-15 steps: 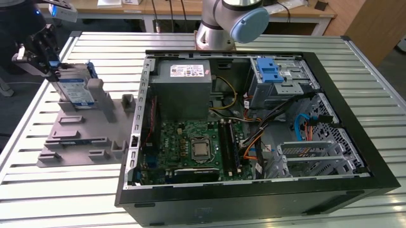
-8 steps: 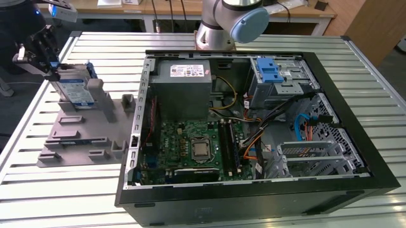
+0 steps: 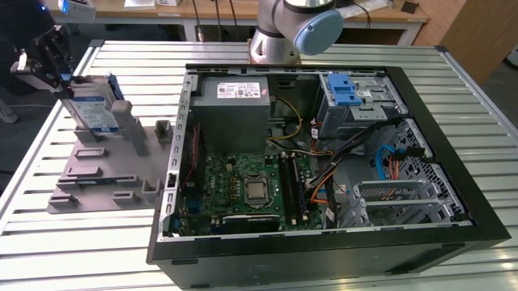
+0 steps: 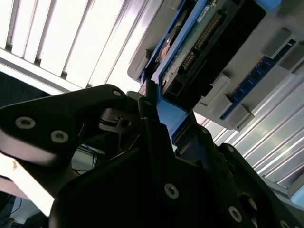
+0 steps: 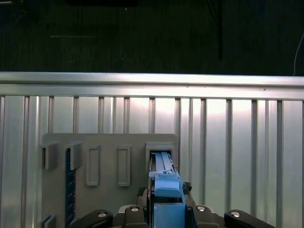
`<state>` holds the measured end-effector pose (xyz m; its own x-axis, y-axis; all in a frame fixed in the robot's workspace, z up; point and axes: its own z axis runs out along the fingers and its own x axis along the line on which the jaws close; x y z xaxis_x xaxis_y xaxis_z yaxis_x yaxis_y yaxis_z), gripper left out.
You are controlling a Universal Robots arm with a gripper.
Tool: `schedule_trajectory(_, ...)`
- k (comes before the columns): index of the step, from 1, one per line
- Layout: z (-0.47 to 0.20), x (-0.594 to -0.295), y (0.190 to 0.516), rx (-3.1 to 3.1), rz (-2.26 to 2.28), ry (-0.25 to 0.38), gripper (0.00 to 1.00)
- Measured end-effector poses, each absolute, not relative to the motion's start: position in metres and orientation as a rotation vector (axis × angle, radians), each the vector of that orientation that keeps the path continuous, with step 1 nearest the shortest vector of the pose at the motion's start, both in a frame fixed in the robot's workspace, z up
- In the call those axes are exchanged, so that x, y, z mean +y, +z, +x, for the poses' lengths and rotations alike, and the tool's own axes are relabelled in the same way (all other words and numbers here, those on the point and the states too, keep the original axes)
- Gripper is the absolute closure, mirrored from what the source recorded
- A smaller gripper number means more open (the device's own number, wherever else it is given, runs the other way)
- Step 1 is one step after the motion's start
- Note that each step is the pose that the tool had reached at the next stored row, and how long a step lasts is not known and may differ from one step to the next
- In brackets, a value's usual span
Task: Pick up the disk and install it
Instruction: 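Pick up the disk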
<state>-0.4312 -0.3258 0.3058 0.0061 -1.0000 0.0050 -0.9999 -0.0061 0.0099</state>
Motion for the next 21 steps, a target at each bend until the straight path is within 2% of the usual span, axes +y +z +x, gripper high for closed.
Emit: schedule_trajectory(21, -0.431, -0.326, 0.321, -2.207, 2.221, -0.006, 0.64)
